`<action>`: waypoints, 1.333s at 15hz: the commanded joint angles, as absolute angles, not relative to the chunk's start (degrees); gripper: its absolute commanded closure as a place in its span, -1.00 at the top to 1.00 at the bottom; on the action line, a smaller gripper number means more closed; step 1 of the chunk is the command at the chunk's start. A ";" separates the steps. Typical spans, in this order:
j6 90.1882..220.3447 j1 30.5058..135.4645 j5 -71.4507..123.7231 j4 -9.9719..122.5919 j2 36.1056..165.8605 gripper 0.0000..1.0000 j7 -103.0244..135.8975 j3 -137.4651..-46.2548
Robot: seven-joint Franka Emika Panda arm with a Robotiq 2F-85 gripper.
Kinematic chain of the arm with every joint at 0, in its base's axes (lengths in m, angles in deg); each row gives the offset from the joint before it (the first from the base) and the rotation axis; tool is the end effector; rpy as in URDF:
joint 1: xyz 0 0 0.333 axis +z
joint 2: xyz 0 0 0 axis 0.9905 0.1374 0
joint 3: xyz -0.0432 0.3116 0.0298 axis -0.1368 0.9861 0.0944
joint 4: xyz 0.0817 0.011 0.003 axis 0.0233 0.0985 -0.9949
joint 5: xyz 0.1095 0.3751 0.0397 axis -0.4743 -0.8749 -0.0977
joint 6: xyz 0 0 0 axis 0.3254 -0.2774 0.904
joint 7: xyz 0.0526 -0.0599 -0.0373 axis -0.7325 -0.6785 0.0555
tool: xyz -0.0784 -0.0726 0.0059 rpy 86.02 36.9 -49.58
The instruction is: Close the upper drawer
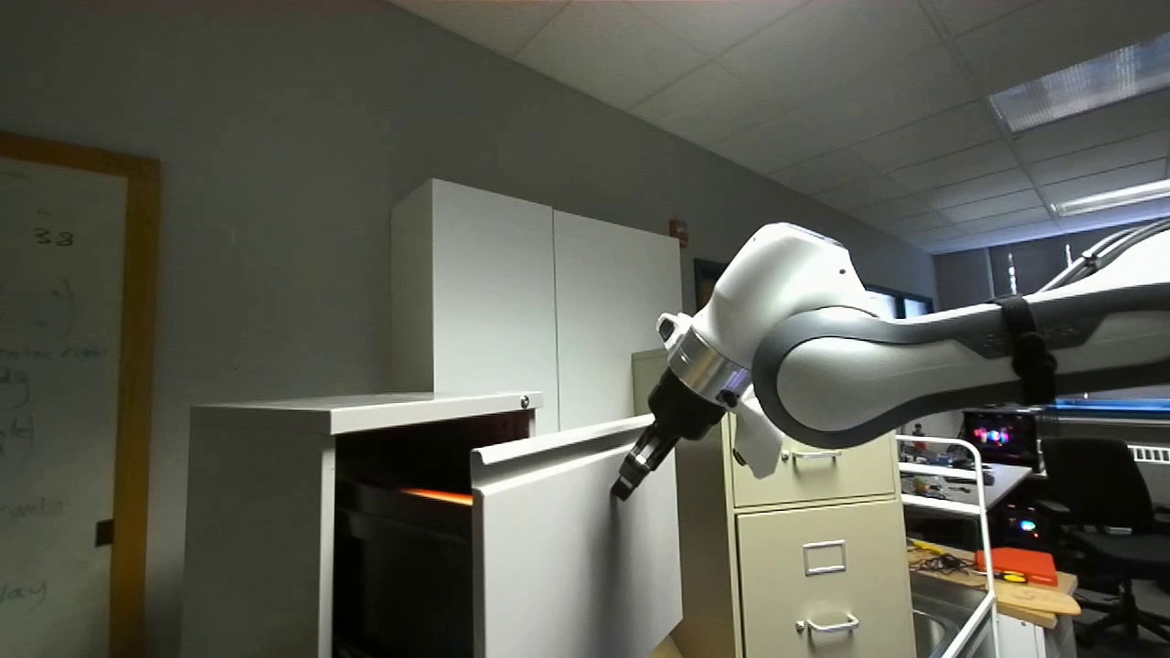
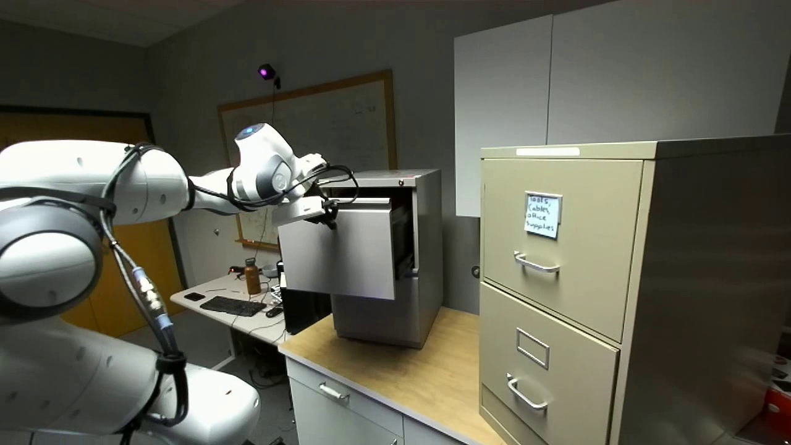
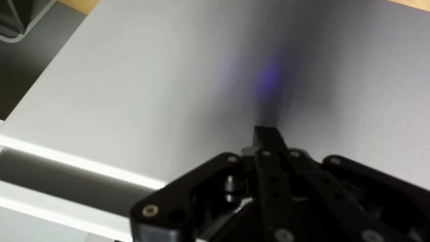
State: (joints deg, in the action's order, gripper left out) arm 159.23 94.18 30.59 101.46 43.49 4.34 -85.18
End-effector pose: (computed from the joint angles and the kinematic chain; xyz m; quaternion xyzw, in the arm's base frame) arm 0.3688 0.1022 0.6425 0.9075 0.2094 0.3605 0.0508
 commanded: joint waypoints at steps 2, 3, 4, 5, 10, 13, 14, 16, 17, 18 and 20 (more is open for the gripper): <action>159.67 95.23 27.41 91.91 54.45 -1.00 2.48 -84.46; 159.70 95.24 27.02 90.25 56.37 -1.00 2.45 -84.42; 159.54 95.32 26.57 88.51 58.16 -1.00 2.35 -84.33; 159.18 95.35 26.15 86.87 59.63 -1.00 2.33 -84.07; 157.91 94.66 26.64 78.24 67.10 -1.00 2.98 -81.43; 157.36 94.47 27.50 73.68 70.98 -1.00 3.36 -79.63; 157.09 94.46 27.71 72.25 72.25 -1.00 3.39 -79.09; 156.56 94.45 28.03 69.63 74.57 -1.00 3.39 -78.17; 156.30 94.44 28.22 68.45 75.70 -1.00 3.45 -77.78; 155.98 94.53 28.16 67.42 76.53 -1.00 3.26 -77.50; 155.84 94.48 28.72 65.36 78.52 -1.00 3.29 -76.95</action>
State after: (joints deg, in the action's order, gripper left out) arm 157.24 94.62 27.94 71.34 74.05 4.15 -78.21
